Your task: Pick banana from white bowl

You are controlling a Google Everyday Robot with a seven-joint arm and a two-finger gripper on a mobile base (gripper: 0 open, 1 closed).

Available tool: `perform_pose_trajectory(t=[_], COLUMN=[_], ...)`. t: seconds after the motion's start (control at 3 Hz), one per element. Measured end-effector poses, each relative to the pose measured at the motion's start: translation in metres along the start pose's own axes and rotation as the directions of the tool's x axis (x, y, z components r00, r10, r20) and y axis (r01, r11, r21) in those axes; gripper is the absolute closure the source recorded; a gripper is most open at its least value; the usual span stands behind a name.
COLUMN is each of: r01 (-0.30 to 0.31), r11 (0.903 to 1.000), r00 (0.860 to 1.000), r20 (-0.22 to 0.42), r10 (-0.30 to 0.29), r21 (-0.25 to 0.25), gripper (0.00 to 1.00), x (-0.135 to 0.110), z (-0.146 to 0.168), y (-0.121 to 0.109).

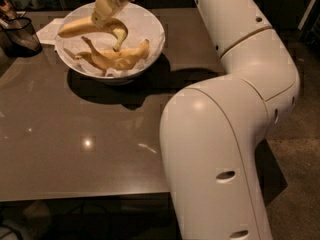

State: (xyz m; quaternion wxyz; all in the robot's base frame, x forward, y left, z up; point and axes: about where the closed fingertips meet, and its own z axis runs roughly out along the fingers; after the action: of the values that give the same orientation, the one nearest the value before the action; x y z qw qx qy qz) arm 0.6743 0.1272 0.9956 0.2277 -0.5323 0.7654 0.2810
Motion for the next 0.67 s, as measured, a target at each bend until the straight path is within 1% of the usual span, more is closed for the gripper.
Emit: perform_pose_trajectory(t=[0.33,0.67], r01=[0.021,0.085], r11=[0.9993,0.9947], r00=[0.999,0.996], r20=[0.030,0.038], r10=[-0.020,-0.083], r21=[-0.032,-0.059], gripper=[1.00,1.00], x=[-0.006,-0.016], z=[-0.008,-0.018], y=[0.007,0.029])
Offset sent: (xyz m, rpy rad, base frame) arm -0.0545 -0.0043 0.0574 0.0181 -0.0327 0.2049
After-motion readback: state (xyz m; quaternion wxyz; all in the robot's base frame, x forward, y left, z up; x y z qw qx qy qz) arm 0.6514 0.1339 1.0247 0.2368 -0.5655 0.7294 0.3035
